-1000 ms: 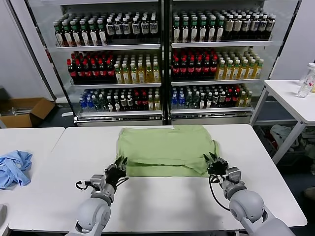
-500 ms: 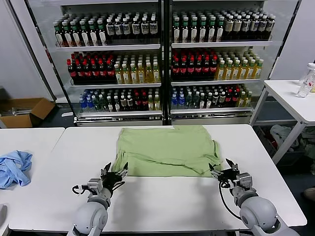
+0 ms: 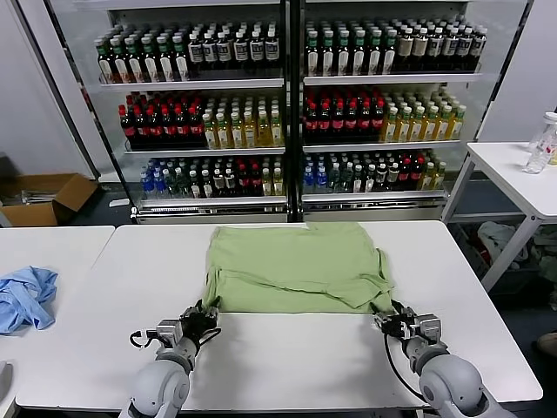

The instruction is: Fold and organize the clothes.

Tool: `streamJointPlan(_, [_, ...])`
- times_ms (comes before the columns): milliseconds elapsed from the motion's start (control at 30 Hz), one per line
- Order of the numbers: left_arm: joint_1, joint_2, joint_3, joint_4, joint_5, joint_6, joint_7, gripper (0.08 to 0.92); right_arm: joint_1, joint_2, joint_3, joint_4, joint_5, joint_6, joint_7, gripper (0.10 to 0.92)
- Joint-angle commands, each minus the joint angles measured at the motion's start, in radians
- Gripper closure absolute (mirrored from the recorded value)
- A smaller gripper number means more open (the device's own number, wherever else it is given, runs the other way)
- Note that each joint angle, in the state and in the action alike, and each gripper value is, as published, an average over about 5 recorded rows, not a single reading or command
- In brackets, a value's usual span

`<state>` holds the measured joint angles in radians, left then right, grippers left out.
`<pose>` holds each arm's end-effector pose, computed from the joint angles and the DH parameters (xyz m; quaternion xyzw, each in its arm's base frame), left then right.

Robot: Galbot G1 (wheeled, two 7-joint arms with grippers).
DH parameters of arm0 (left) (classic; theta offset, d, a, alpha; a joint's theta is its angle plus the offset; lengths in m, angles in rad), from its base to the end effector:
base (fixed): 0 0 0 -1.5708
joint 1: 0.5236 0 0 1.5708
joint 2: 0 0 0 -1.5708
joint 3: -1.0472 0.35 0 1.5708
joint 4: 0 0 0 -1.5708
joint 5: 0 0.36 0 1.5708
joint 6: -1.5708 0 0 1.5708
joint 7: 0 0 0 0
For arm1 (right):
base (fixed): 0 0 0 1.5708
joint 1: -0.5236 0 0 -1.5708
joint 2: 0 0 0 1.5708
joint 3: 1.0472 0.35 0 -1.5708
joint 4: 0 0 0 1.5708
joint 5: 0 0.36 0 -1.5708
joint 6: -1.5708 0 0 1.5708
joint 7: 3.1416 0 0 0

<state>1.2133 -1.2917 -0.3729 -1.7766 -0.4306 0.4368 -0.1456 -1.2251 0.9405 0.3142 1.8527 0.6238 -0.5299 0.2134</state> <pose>0.2973 0.0253 -0.3341 -0.0455 -0.9706 0.0511 0.2309 0.2897 -0.0892 -0.3002 0.0640 -0.9541 0.0487 0.2885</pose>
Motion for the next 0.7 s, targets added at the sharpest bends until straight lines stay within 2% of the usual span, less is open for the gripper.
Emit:
streamJointPlan(33, [0.008, -0.001, -0.006, -0.014, -0.097, 0.011, 0.008, 0.737, -0.008, -0.005, -0.006, -0.006, 0.017, -0.011, 0.002, 0.683])
streamJointPlan(200, [0.056, -0.002, -0.03, -0.054, -0.154, 0.002, 0.019, 0.873, -0.047, -0.028, 0.012, 0.038, 0.015, -0.005, 0.001, 0.829])
streamJointPlan(300, [0.12, -0.002, -0.055, -0.103, -0.164, -0.005, 0.022, 0.906, -0.111, -0.052, 0.035, 0.099, 0.007, -0.006, 0.002, 0.885])
streamJointPlan(700, [0.51, -0.034, -0.171, -0.454, -0.092, -0.006, 0.01, 0.908, -0.519, -0.106, 0.217, 0.387, -0.122, 0.009, 0.004, 0.894])
